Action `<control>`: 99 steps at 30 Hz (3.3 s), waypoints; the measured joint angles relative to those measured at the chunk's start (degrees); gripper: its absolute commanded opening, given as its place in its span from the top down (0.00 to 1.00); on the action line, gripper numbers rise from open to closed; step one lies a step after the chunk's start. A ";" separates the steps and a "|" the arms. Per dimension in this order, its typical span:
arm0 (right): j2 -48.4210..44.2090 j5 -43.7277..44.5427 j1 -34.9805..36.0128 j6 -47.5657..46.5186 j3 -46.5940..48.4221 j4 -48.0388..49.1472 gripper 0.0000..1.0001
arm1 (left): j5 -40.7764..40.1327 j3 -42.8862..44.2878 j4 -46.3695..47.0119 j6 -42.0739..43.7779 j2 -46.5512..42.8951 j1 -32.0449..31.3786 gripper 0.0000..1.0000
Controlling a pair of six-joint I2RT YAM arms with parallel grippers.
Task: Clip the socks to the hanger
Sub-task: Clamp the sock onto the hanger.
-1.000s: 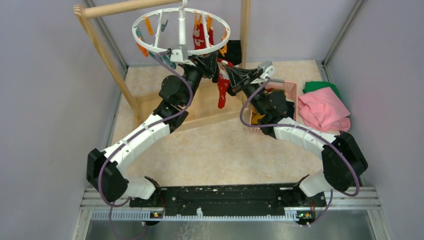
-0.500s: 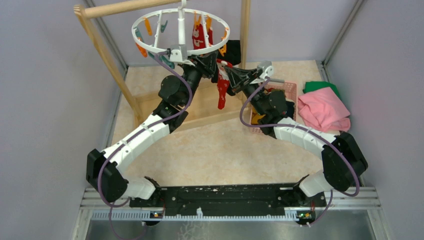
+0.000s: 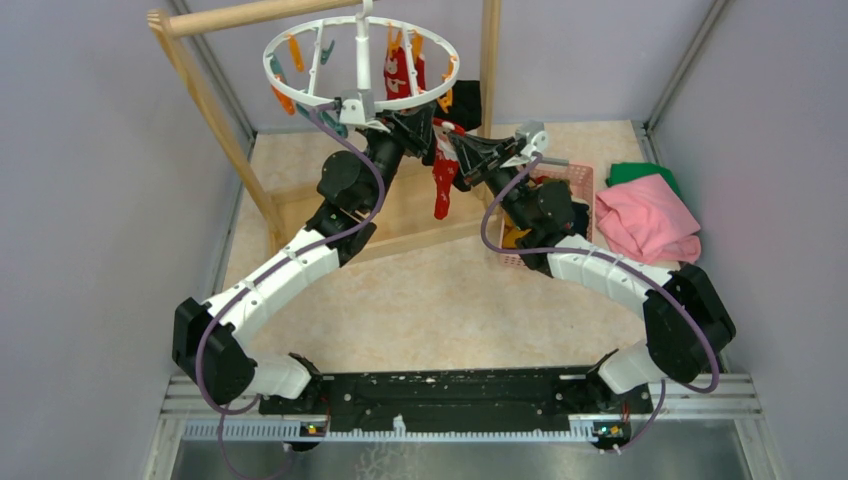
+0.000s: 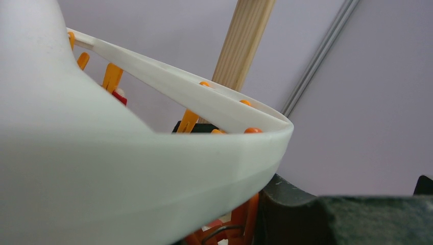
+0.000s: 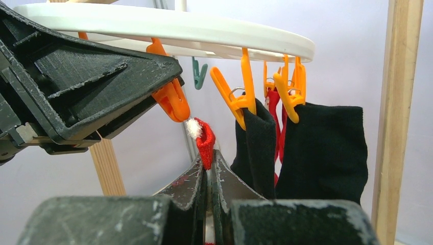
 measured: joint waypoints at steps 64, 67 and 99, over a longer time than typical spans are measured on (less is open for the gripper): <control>0.00 -0.39 0.00 1.99 1.46 -2.49 1.00 | 0.44 -0.11 0.00 -0.44 -0.28 0.17 0.93; 0.00 -0.44 0.00 1.99 1.46 -2.49 1.00 | 0.44 -0.11 0.00 -0.46 -0.28 0.17 0.93; -0.24 -1.25 0.11 2.32 1.46 -2.08 1.00 | 0.44 -0.11 0.02 -0.48 -0.28 0.17 0.93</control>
